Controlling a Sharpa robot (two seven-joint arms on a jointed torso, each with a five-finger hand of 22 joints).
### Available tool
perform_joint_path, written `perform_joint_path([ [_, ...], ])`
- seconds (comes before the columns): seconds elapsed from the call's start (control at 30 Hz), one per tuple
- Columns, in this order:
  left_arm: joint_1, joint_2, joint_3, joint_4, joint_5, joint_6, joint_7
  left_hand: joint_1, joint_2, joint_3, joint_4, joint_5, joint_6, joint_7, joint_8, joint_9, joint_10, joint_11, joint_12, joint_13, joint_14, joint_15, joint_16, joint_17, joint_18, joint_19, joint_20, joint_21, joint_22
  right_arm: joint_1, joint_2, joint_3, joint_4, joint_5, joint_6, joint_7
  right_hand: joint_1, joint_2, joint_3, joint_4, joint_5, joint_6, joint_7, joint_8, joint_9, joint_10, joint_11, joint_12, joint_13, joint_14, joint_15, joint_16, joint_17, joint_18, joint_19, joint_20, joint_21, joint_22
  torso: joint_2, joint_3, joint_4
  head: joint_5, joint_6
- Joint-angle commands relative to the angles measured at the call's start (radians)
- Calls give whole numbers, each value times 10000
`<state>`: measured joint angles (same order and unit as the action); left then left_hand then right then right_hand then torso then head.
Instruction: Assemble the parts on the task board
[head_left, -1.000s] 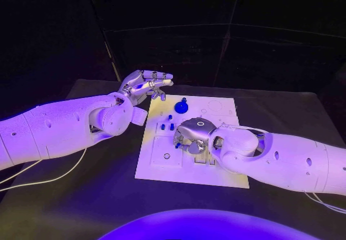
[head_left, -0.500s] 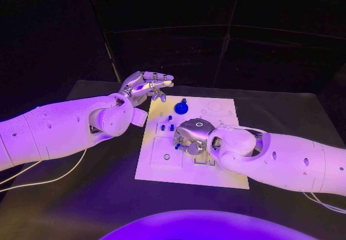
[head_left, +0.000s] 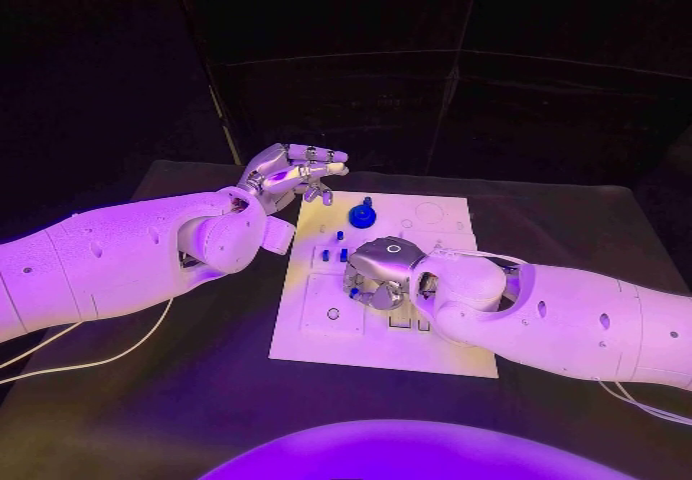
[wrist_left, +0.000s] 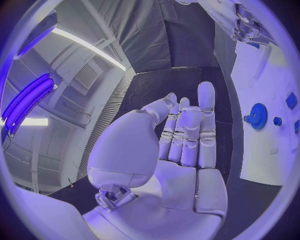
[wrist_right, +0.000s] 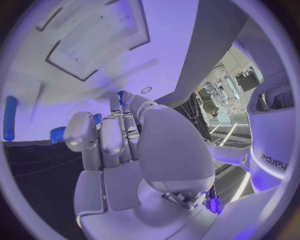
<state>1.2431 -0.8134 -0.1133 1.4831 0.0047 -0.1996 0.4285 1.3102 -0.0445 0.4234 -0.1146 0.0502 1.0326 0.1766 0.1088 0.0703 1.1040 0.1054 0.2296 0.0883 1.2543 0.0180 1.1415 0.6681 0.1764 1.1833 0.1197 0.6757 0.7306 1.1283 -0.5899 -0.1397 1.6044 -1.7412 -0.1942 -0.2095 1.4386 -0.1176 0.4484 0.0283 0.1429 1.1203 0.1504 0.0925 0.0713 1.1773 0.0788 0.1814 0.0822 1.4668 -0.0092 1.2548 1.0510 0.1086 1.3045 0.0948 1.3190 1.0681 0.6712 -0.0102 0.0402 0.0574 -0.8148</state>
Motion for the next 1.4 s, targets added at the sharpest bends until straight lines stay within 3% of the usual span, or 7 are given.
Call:
perform_joint_path([
  [0.03,17,8,8,34,25,188,-77,-3,-2,-48,9,-9,-12,24,37,-4,-100,-2,54,15,-70,20,-45,-10,68,-48,-3,-34,-9,-3,22,-16,-101,-36,175,-113,-153,-11,-28,67,-46,-161,22,-85,-42,-176,23,-98,-38,221,44,-21,-25,-45,-83,42,-73,-36,7,0,4,-4,23],
  [0.4,17,14,8,31,24,241,-315,11,14,-44,7,-8,-12,26,41,-4,-109,-3,57,14,-71,20,-40,-3,69,-50,-4,-41,-15,-3,71,-18,-174,36,130,-106,-604,-278,-290,231,-105,-497,222,-266,-54,-960,284,-574,-170,143,254,-136,-290,36,-327,232,-339,-468,5,4,-5,2,51],
  [0.7,17,20,8,19,-108,291,-431,13,14,-47,6,-9,-18,30,40,-5,-119,1,57,13,-78,20,-45,-14,69,-51,-4,-45,-18,-4,-60,-19,9,56,-622,-68,-628,-278,-341,234,25,-535,251,-258,-43,-1058,316,-588,-157,133,286,-145,-341,39,-320,274,-348,-472,5,11,-7,-12,89],
  [1.07,16,6,5,-8,-265,358,-497,14,21,-48,8,-9,-21,33,41,-5,-125,3,57,12,-82,21,-48,-22,69,-51,-3,-49,-22,11,-1206,11,1085,98,-1535,-98,-637,-392,-448,196,177,-825,266,-310,-66,-1085,329,-533,-136,109,304,-178,-452,53,-340,303,-387,-531,-7,11,-25,-58,161],
  [1.1,16,7,5,-13,-267,358,-491,14,21,-48,8,-9,-21,33,41,-5,-125,3,57,12,-82,21,-48,-22,69,-51,-3,-49,-22,17,-1323,47,1167,125,-1623,-96,-624,-385,-443,191,210,-859,256,-310,-67,-1086,324,-525,-134,106,301,-181,-463,54,-340,303,-388,-532,-9,13,-27,-77,178],
  [1.27,13,6,-12,-30,-274,355,-441,12,22,-53,10,-10,-23,36,42,-6,-133,7,58,11,-93,23,-58,-45,69,-53,-3,-53,-26,63,-1957,599,1425,342,-1884,-172,-607,-408,-455,182,276,-1007,213,-313,-70,-1073,299,-488,-129,101,285,-178,-482,56,-342,295,-397,-539,-12,14,-28,-195,254],
  [1.4,13,3,-52,-23,-276,374,-411,8,16,-63,11,-11,-28,38,42,-7,-142,10,59,10,-103,25,-67,-66,68,-54,-1,-59,-30,250,-2388,856,1410,512,-1629,-356,-708,-513,-625,235,109,-1187,164,-301,-64,-1233,281,-518,-153,89,275,-198,-547,58,-347,283,-416,-558,-20,6,-1,-320,303],
])
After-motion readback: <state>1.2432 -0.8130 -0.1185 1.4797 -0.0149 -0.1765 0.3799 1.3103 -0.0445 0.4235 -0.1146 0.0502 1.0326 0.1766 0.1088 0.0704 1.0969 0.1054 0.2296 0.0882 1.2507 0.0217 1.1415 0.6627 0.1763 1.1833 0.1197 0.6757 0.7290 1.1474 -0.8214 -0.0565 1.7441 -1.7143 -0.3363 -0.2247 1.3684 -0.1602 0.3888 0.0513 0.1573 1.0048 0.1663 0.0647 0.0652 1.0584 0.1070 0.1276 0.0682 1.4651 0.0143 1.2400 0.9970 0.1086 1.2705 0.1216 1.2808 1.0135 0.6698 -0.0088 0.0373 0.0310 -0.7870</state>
